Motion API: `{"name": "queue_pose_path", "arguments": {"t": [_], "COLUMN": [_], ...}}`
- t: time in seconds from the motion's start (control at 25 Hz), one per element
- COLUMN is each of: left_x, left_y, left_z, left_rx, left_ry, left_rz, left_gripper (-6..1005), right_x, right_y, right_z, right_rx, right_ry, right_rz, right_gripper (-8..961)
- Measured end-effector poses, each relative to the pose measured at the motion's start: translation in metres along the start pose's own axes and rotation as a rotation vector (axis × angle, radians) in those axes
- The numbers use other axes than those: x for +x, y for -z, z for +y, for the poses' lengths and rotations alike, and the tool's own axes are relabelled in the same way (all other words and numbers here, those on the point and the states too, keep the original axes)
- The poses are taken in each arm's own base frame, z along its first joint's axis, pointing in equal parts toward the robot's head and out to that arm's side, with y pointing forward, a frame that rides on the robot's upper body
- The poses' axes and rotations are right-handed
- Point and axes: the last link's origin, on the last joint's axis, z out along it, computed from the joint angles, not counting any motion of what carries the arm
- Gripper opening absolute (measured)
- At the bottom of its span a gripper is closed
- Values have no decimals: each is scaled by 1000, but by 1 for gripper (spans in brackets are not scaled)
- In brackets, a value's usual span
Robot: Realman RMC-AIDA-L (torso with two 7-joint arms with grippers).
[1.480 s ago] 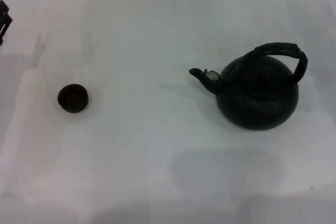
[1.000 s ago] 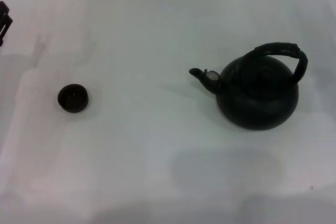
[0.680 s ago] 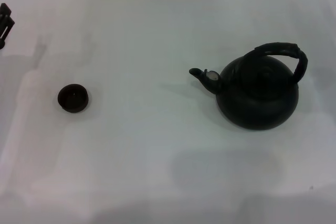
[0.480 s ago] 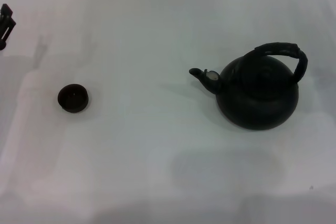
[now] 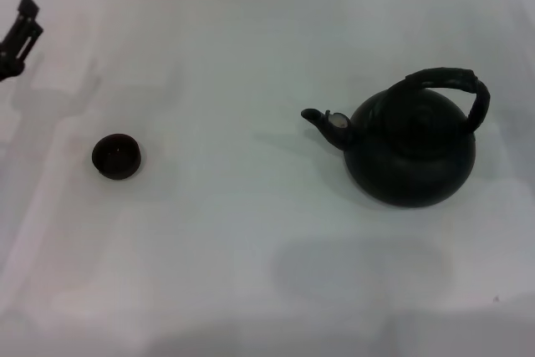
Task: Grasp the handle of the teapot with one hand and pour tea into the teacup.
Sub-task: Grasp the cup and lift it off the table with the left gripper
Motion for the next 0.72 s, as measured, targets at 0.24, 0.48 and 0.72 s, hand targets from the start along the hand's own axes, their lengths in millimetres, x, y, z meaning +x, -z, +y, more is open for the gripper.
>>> {"name": "queue_pose_path", "arguments": {"t": [0.24,0.48,0.72], "left_x": [-1,-3,4], "left_y": [-2,-1,-9], "left_z": [6,3,-11], "left_rx": [-99,-151,-171], "left_ry": [71,205,251], "left_rz": [-48,-135,-229], "left_gripper": [873,873,872], "right_x": [0,-5,-8], "right_y": [0,-1,-3], "right_z": [-3,-9,-11], "right_rx": [5,11,16], "right_ry": [12,30,40], "right_rz": [1,-13,-25], "right_gripper": [838,837,836]}}
